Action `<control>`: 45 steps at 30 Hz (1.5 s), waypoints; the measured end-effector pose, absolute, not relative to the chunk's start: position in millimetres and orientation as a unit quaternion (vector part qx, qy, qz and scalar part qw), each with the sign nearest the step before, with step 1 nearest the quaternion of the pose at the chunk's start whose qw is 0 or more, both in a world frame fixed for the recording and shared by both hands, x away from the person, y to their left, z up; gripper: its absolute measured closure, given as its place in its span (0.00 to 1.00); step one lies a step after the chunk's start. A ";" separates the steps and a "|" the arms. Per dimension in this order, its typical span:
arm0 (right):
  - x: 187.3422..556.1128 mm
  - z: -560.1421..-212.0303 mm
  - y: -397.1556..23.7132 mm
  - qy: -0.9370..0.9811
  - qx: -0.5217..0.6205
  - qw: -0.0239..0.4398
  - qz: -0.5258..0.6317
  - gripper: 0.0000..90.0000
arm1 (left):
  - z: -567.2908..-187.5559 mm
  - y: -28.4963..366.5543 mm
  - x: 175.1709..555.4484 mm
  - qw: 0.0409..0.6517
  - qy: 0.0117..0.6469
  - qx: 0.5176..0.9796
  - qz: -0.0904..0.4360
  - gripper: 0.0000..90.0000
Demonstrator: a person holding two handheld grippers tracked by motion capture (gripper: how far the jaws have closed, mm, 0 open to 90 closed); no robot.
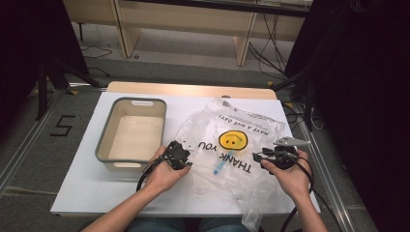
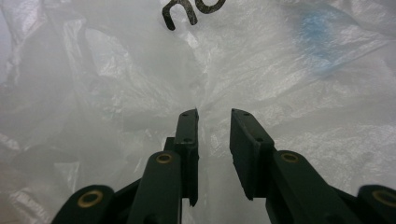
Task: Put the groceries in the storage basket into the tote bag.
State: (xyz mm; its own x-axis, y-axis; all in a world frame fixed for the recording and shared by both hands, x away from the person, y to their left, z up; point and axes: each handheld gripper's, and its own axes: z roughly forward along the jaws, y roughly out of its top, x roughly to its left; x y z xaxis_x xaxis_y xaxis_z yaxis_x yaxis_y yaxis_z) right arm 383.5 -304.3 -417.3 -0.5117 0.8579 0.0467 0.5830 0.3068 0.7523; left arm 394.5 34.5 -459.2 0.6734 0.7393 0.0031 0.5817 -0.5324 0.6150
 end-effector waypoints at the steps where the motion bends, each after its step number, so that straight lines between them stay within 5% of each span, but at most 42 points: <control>1: 383.4 -418.5 -306.7 0.784 0.464 0.189 0.366 0.55 | -457.8 35.0 393.1 0.303 0.383 0.862 0.135 0.79; 19: 371.6 -431.3 -320.7 0.774 0.492 0.190 0.352 0.47 | -455.7 46.9 373.2 0.366 0.373 0.840 0.144 0.49; 45: 364.8 -436.4 -329.5 0.747 0.554 0.188 0.316 0.42 | -461.3 51.1 363.7 0.369 0.361 0.844 0.144 0.44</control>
State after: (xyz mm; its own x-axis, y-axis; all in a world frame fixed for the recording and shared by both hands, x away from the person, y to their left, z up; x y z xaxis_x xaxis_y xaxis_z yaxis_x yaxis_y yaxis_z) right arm 364.8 -329.5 -436.4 -0.3150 0.9464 0.0708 0.7092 0.1851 0.6803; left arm 363.7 51.1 -461.3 0.6979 0.7159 -0.0226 0.5030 -0.4675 0.7269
